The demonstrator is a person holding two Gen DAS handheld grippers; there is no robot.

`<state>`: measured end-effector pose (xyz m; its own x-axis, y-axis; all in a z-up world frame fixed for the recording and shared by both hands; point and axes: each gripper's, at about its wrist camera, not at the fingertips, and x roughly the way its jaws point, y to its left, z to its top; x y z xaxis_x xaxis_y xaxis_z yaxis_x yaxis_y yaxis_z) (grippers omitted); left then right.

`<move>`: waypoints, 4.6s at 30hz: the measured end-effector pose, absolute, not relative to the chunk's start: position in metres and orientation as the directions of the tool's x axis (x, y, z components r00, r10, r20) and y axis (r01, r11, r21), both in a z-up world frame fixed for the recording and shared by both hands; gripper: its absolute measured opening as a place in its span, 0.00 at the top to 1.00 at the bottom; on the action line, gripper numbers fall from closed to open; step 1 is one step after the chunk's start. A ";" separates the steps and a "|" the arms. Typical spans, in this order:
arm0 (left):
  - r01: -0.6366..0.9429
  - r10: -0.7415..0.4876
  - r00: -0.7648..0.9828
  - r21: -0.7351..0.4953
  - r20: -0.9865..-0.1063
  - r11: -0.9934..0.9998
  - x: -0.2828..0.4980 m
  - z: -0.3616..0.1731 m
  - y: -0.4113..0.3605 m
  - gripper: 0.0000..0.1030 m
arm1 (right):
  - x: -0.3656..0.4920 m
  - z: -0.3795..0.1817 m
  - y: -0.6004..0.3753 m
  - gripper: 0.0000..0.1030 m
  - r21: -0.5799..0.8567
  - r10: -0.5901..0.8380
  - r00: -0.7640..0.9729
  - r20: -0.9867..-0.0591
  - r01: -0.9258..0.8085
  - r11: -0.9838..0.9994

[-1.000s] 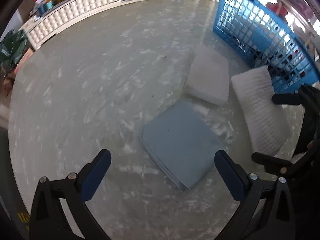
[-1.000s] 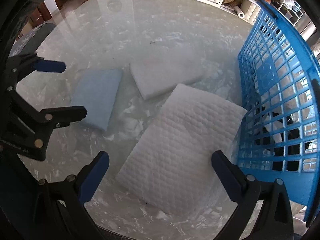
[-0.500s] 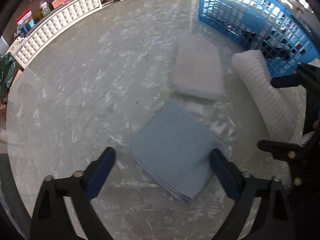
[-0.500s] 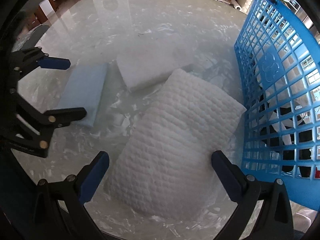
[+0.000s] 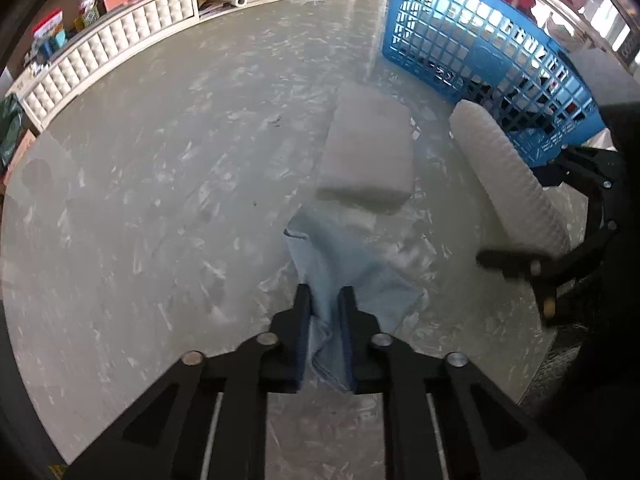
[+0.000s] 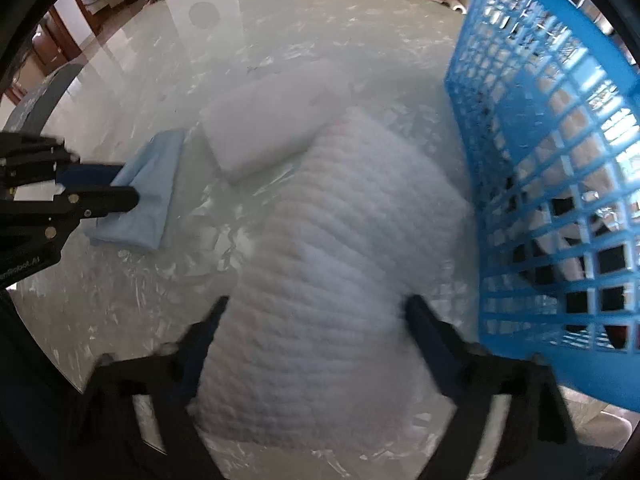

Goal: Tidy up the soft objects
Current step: 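Grasp the white quilted pad with the right gripper while the left gripper grasps the blue cloth, then carry the white quilted pad with the right gripper over the basket, then open the right gripper to drop the quilted pad into the basket, then carry the blue cloth with the left gripper into the basket and release it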

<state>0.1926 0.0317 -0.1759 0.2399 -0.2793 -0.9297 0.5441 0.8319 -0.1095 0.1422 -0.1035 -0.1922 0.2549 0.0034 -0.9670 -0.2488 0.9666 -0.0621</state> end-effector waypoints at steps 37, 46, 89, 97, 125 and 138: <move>0.497 -0.277 0.405 -0.044 -0.872 0.866 0.086 -0.045 0.024 0.94 | 0.079 -0.100 -0.136 0.80 -0.005 0.160 0.417 -0.895 -0.369 0.929; 0.508 -0.294 0.456 -0.025 -0.840 0.861 0.083 -0.003 0.000 0.94 | 0.073 -0.065 -0.166 0.80 -0.034 0.172 0.501 -0.848 -0.375 0.926; 0.520 -0.355 0.452 -0.082 -0.818 0.850 0.126 0.021 -0.061 0.94 | 0.136 -0.123 -0.234 0.77 -0.170 -0.074 0.352 -0.933 -0.251 0.953; 0.517 -0.350 0.437 -0.087 -0.828 0.851 0.123 0.013 -0.056 0.94 | 0.133 -0.126 -0.227 0.65 -0.175 -0.097 0.336 -0.937 -0.209 0.962; 0.513 -0.331 0.454 -0.061 -0.827 0.856 0.121 0.023 -0.072 0.94 | 0.077 -0.059 -0.199 0.00 -0.077 0.017 0.461 -0.887 -0.185 0.980; 0.575 -0.360 0.419 -0.063 -0.834 0.816 0.127 0.021 -0.133 0.94 | 0.057 -0.043 -0.259 0.00 -0.028 0.083 0.555 -0.827 -0.188 0.982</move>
